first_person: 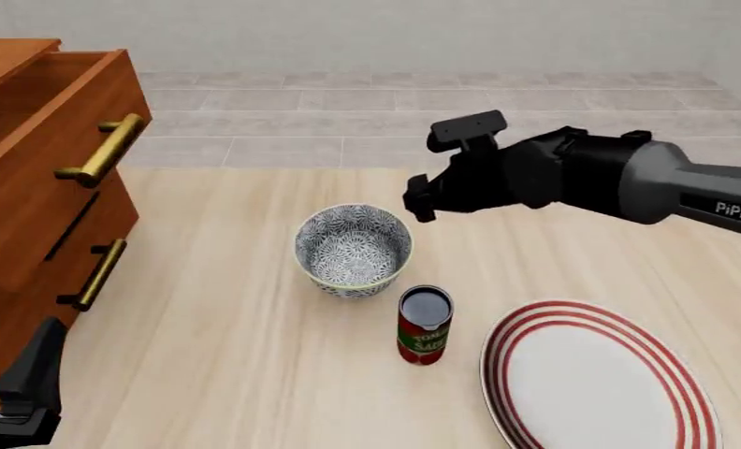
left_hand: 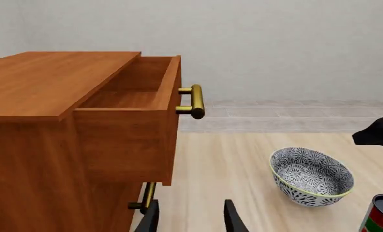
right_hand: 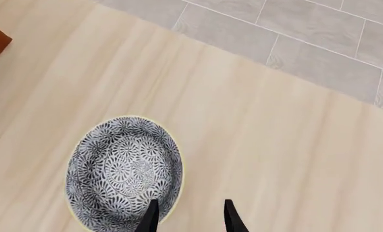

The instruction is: Put the bowl on the plate.

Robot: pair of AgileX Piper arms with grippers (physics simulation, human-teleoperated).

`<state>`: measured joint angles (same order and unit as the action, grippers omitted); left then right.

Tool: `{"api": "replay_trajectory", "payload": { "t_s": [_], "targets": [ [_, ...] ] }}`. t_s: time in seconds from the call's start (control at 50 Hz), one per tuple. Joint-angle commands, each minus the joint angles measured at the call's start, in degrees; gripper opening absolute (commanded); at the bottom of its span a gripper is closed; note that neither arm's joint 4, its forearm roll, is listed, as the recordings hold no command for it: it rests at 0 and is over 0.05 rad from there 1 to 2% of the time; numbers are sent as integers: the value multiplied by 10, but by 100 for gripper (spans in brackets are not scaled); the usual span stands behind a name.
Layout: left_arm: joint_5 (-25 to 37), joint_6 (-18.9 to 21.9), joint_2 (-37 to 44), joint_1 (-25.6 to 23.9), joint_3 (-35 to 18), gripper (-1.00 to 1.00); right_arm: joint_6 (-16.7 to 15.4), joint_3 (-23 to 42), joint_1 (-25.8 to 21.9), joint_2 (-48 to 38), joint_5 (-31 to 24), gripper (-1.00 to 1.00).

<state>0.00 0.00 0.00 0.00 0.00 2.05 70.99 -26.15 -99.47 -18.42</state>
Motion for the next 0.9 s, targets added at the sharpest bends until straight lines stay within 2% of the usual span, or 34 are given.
{"api": "replay_trajectory", "payload": {
  "t_s": [0.02,0.28,0.9],
  "targets": [
    [0,0,0,0,0,100,-1,59,0,-53,-29,100],
    [0,0,0,0,0,100,9,111,-4,-101,-49,100],
    [0,0,0,0,0,100,20,117,-9,-154,-50,100]
  ]
}}
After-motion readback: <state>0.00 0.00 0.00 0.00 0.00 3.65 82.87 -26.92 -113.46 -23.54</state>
